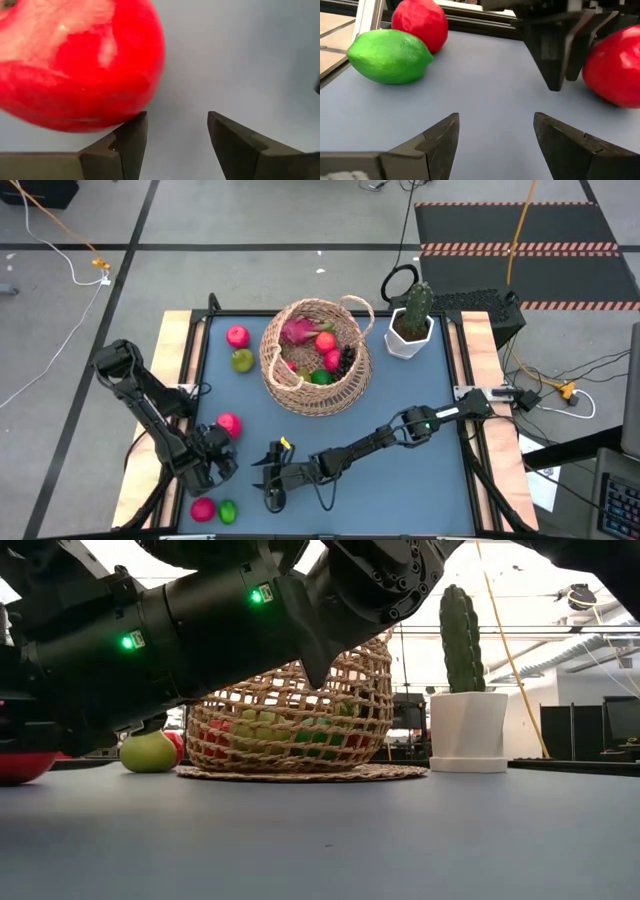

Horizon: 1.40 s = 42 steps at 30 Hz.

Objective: Build produce basket
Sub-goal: Put the apple into the brown basket

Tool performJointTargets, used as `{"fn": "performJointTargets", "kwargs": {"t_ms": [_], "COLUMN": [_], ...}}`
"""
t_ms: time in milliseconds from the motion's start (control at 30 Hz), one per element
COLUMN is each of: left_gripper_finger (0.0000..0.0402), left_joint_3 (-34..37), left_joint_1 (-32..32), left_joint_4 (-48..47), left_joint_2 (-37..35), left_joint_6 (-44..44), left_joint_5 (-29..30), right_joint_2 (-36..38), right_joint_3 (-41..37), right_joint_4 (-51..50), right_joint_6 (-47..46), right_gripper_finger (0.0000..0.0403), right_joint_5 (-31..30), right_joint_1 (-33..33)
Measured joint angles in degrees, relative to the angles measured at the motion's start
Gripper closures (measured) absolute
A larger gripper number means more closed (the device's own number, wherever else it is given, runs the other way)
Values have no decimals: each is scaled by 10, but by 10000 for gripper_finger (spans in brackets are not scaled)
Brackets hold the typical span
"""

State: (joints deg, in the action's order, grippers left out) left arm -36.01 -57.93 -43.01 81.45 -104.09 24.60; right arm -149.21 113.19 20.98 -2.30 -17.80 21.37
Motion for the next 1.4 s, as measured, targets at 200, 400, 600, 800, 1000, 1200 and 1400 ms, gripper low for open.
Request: {"fn": "performJointTargets", "kwargs": {"t_ms": [200,400,600,800,1000,1200,1400], "left_gripper_finger": [192,190,162,142,133,133,133], "left_joint_3": [0,0,0,14,63,77,71], "left_joint_1": [15,15,15,15,14,14,15], "left_joint_4": [-88,-100,-93,-56,-4,12,10], "left_joint_2": [0,0,0,0,-1,-2,-1], "left_joint_6": [-62,-72,-44,-30,-15,-8,-24], "left_joint_5": [-39,-32,-10,14,44,60,50], "right_joint_2": [0,0,0,0,1,1,3], "right_joint_3": [0,0,0,0,0,0,0], "right_joint_4": [-2,-13,-14,-8,1,6,-45], "right_joint_6": [0,-8,-16,-17,-74,-86,-77], "right_gripper_finger": [154,154,154,154,154,154,154], "right_joint_5": [-1,-3,-3,2,31,30,54], "right_joint_1": [-1,-2,-4,-4,-4,-7,-13]}}
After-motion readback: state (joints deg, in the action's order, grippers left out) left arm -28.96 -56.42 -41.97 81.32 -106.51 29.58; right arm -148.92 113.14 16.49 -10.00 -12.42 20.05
